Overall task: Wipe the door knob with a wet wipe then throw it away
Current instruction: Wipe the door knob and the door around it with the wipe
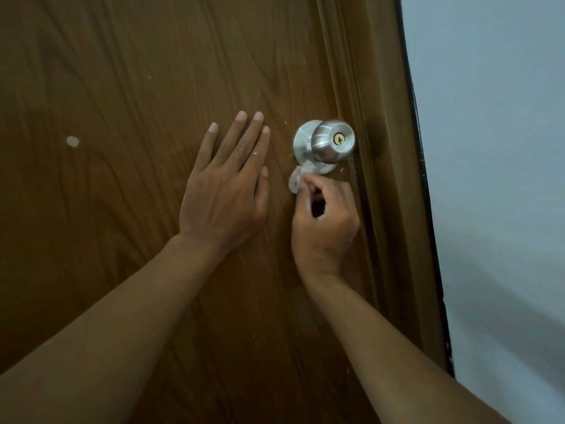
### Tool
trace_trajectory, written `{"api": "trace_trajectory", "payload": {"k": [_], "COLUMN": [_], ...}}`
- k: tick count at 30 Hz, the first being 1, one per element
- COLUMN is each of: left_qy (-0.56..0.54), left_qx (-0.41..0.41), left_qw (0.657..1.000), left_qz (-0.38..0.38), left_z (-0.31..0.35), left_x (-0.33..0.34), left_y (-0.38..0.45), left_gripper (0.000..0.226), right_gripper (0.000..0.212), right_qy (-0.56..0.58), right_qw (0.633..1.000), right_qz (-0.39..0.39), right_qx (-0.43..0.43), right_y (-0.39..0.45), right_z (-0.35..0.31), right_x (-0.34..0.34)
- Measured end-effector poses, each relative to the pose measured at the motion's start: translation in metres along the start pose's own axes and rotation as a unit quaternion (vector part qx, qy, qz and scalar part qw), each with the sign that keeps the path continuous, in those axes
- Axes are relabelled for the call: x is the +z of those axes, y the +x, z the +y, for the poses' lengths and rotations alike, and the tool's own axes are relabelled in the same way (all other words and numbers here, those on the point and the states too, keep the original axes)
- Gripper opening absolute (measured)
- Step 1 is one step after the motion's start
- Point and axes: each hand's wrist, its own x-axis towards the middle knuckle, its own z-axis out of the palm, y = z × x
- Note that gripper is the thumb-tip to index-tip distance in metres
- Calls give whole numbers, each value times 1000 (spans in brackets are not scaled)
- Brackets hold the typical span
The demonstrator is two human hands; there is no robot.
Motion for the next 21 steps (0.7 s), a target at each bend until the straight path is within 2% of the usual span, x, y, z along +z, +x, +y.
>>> {"api": "trace_trajectory", "payload": {"k": [8,15,19,21], "left_qy": [8,10,-11,-4], "left_qx": [3,15,18,18], "left_qw": [1000,1000,1000,1000], "left_qz": [-6,-18,-16,-17], "left_z": [-1,3,15,18], "left_x": [0,0,5,9], "left_y": [1,8,23,24], "left_gripper": [54,56,56,56], "right_gripper": [18,17,16,15], "right_qy": [16,-9,-17,-34], "right_qw": [999,992,992,995], "right_qz": [-22,7,4,-20], "right_qx": [19,129,126,92], "right_y": [12,15,27,15], "right_z": [-15,8,3,7], "right_x": [12,-22,-18,-24]}}
